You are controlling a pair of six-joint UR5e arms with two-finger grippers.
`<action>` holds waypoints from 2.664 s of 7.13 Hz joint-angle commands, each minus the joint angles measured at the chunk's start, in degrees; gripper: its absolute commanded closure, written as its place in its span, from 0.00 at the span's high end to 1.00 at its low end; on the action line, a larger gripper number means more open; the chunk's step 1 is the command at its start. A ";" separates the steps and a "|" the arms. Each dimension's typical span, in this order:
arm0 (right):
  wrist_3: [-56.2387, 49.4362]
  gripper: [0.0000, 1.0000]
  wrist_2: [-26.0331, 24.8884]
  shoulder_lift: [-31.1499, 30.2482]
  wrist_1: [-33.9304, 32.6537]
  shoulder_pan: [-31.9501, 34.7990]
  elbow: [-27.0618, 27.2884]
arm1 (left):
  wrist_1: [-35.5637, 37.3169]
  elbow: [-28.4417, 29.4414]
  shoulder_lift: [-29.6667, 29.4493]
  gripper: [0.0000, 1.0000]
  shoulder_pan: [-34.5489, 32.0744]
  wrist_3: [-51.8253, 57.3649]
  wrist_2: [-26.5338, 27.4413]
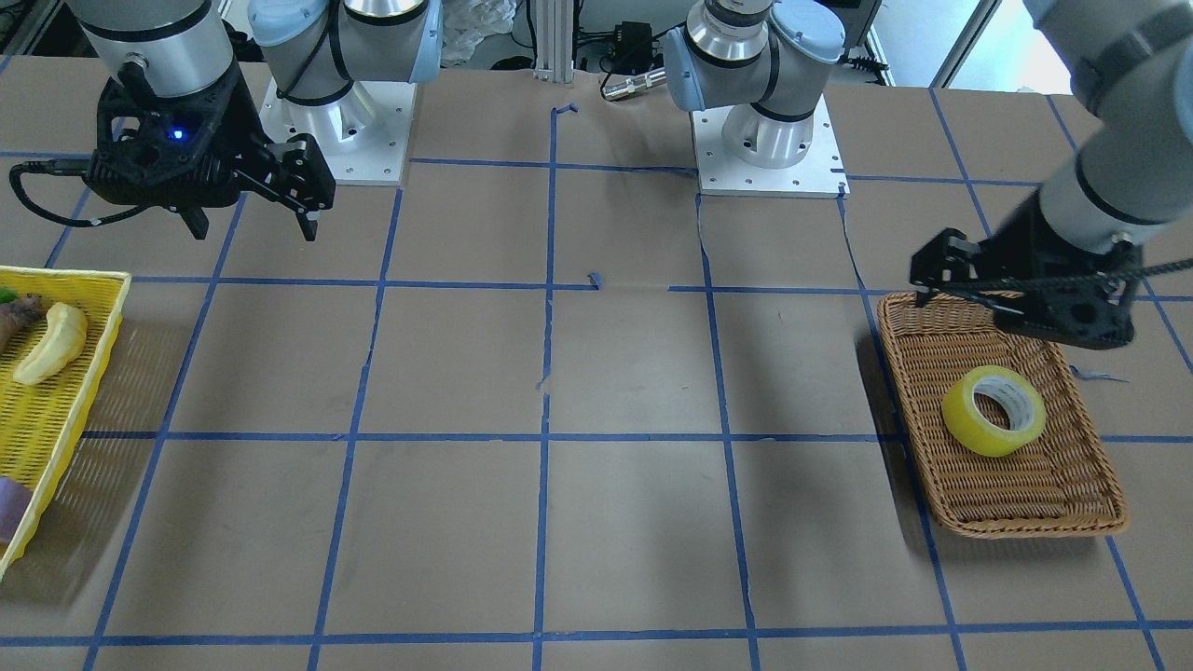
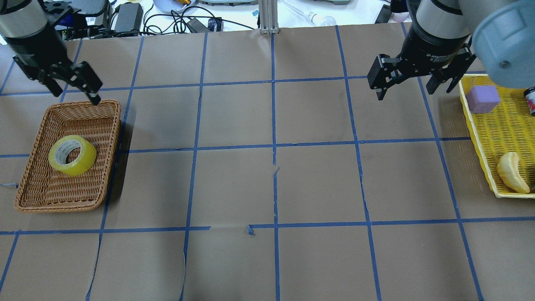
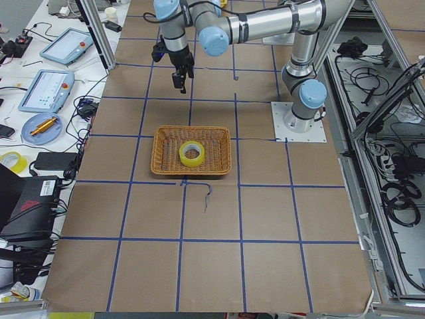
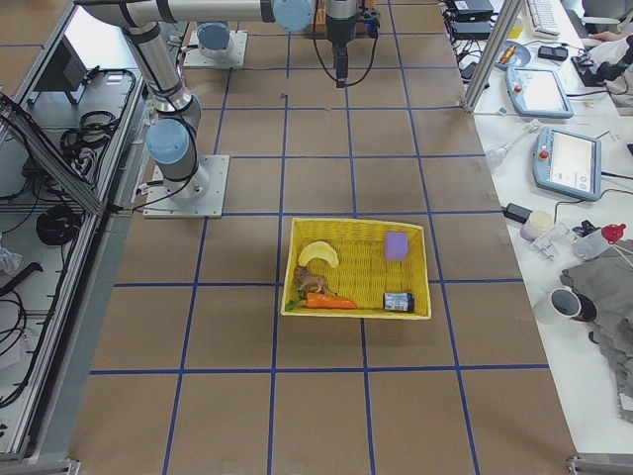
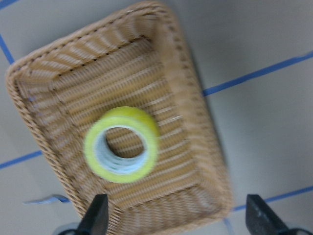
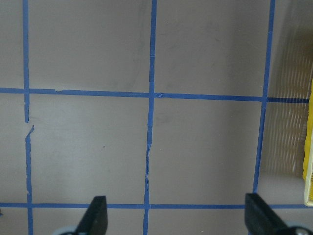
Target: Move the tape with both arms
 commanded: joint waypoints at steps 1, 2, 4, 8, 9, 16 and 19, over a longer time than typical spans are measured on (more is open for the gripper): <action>-0.01 1.00 -0.37 0.00 0.06 -0.03 0.03 | -1.89 2.01 2.00 1.00 -12.73 -20.04 -0.61; -0.01 1.00 -0.29 0.00 -0.03 0.05 0.12 | 3.86 1.05 2.79 1.00 -14.78 -20.27 -0.78; -0.01 1.00 -0.37 0.00 0.06 0.06 0.12 | 6.28 -1.67 4.55 1.00 -14.97 -19.31 -0.96; 0.08 1.00 -0.55 0.35 -0.12 -0.03 0.20 | 8.93 -2.38 6.13 1.00 -12.78 -19.04 -8.43; -0.01 1.00 -0.55 0.35 0.06 -0.03 0.20 | 6.14 -2.30 6.75 1.00 -12.60 -19.04 -8.26; 1.48 1.00 -0.55 0.17 0.06 0.23 0.29 | 3.83 -2.38 7.37 1.00 -12.60 -19.04 -6.50; 1.48 1.00 -0.90 0.35 0.15 0.23 0.29 | 4.00 -2.38 7.19 1.00 -12.69 -19.04 -6.41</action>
